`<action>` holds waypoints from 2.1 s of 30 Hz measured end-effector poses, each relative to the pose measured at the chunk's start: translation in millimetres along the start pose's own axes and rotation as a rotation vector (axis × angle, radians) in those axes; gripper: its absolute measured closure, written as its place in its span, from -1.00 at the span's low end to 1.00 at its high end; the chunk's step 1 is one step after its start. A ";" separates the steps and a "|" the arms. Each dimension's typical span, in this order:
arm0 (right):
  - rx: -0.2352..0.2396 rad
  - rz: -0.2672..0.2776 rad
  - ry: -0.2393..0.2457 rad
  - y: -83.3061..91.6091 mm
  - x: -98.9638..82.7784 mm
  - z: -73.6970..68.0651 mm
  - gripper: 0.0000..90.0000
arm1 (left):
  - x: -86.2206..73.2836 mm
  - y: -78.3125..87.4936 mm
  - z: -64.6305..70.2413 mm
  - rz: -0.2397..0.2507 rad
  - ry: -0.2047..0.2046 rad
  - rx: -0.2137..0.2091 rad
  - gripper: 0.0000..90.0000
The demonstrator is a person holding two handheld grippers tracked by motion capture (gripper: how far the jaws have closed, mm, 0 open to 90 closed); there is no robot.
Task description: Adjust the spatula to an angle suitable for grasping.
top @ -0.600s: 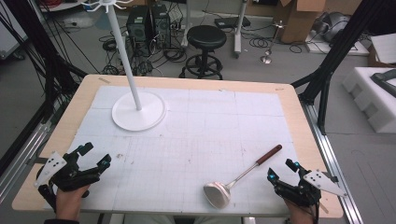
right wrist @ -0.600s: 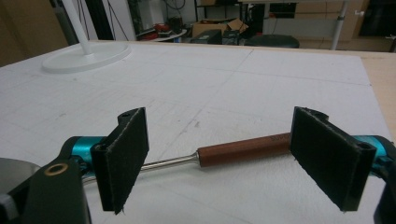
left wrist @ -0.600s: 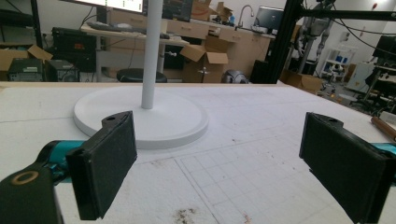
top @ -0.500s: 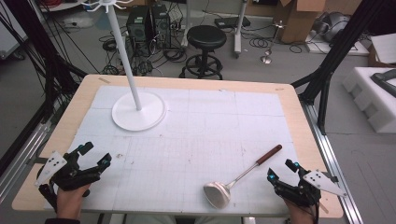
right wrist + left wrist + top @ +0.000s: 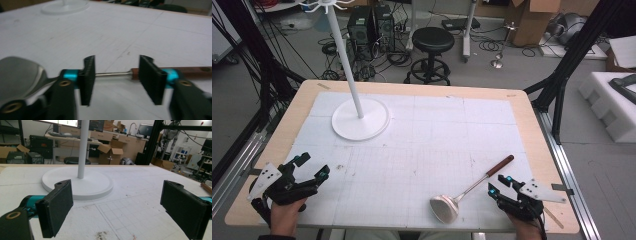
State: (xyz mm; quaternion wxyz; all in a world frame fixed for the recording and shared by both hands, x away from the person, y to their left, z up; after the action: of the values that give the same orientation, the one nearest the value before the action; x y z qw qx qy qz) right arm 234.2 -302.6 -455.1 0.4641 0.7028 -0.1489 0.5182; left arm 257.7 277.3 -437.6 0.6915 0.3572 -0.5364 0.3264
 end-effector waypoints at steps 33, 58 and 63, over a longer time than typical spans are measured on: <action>0.136 -0.293 0.242 -120.9 42.9 -84.1 0.99 | -4.0 8.3 -12.2 -0.012 0.037 0.032 -0.73; -0.342 -0.232 -0.214 -64.5 38.8 135.2 0.99 | -8.4 6.1 -14.0 -0.037 0.034 0.045 -0.72; -0.321 -0.275 -0.218 -76.5 31.5 139.7 0.99 | -9.6 7.3 -14.8 -0.040 0.036 0.047 -0.72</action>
State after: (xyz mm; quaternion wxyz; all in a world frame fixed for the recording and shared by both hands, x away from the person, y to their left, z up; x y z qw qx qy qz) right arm 382.6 -366.5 -470.4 0.6172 0.6855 -0.1816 0.3409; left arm 257.2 293.0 -448.4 0.6988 0.3780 -0.5090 0.3313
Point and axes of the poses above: each handheld gripper's, and its own axes: y roughly backward along the jaws, x roughly out of its top, z roughly to its right, the point moved 4 cm from there along -y, roughly forward along the jaws, and after that the axes turned 7 degrees about -z, right-handed, at the moved point
